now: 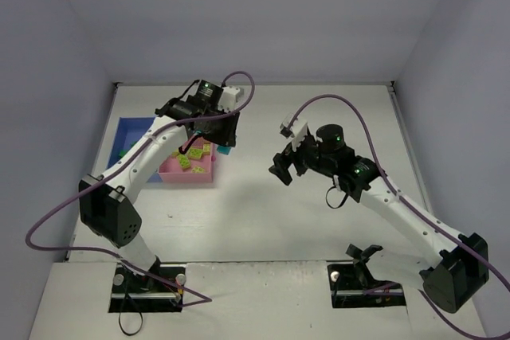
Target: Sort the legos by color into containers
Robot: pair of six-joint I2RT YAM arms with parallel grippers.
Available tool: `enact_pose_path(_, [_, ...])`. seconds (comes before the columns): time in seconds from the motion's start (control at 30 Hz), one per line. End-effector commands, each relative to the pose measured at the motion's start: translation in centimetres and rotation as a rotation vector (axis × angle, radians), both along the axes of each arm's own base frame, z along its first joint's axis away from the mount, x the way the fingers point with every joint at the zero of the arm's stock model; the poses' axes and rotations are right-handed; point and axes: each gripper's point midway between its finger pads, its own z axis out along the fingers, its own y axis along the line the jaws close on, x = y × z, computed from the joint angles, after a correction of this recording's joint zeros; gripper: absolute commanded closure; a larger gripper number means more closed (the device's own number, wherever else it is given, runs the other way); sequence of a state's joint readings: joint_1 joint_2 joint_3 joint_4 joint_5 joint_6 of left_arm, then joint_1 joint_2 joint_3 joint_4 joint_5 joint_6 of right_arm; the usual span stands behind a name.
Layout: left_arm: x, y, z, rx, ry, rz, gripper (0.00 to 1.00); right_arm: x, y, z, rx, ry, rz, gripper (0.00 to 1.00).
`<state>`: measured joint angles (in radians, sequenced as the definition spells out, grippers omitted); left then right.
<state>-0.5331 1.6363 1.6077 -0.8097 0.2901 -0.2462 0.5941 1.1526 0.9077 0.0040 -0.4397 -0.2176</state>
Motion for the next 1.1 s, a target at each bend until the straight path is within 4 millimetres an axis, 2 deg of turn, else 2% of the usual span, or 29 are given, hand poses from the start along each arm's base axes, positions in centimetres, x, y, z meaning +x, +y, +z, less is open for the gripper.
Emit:
enact_pose_path(0.0, [5.3,5.2,1.9,0.231,-0.256,-0.041,0.98,0.9,-1.5,2.0,0.047,-0.057,-0.124,0.12])
enact_pose_path(0.03, [6.7,5.7,2.3,0.25,-0.31,-0.055,0.98,0.7,-1.7,1.5,0.045,-0.042,-0.127,0.12])
enact_pose_path(0.07, [8.1,6.9,2.0,0.299,-0.339,-0.091,0.98,0.4,-1.6,1.6,0.058,-0.034,-0.122,0.12])
enact_pose_path(0.13, [9.8,8.0,1.8,0.344,-0.379,-0.123,0.98,-0.1,-1.5,1.2,0.069,-0.013,-0.115,0.12])
enact_pose_path(0.17, [11.1,9.4,0.9,0.405,-0.38,-0.141,0.98,-0.3,-1.3,1.1,0.077,0.001,-0.105,0.12])
enact_pose_path(0.27, [14.1,11.8,0.8,0.541,-0.417,-0.141,0.98,-0.8,-1.0,1.0,0.096,0.032,-0.092,0.12])
enact_pose_path(0.33, [15.3,12.6,-0.1,0.62,-0.424,-0.189,0.98,-1.0,-0.9,0.9,0.101,0.038,-0.087,0.12])
enact_pose_path(0.4, [16.7,13.8,0.1,0.682,-0.452,-0.187,0.96,-1.1,-0.9,0.9,0.106,0.044,-0.084,0.12])
enact_pose_path(0.47, [17.7,14.4,-0.6,0.712,-0.456,-0.222,0.95,-1.2,-0.7,1.0,0.111,0.052,-0.079,0.11])
enact_pose_path(0.57, [18.6,14.6,-1.6,0.708,-0.455,-0.25,0.9,-1.5,-0.6,1.2,0.119,0.062,-0.07,0.11])
enact_pose_path(0.67, [19.1,14.7,-2.8,0.714,-0.436,-0.283,0.89,-1.7,-0.7,1.0,0.113,0.069,-0.07,0.11])
enact_pose_path(0.77, [19.3,14.7,-3.9,0.714,-0.415,-0.31,0.85,-1.6,-0.8,0.4,0.098,0.088,-0.076,0.11])
enact_pose_path(0.8, [19.2,14.7,-4.1,0.713,-0.408,-0.313,0.83,-1.5,-0.7,0.2,0.093,0.094,-0.078,0.11])
enact_pose_path(0.83, [19.0,14.6,-4.6,0.71,-0.394,-0.326,0.73,-1.5,-0.7,0.0,0.09,0.097,-0.08,0.11])
enact_pose_path(0.9, [18.7,14.6,-5.1,0.704,-0.379,-0.332,0.65,-1.2,-0.6,0.0,0.086,0.1,-0.083,0.11])
enact_pose_path(1.07, [18.4,14.5,-4.6,0.677,-0.384,-0.313,0.52,-0.9,-0.6,0.0,0.078,0.094,-0.083,0.1])
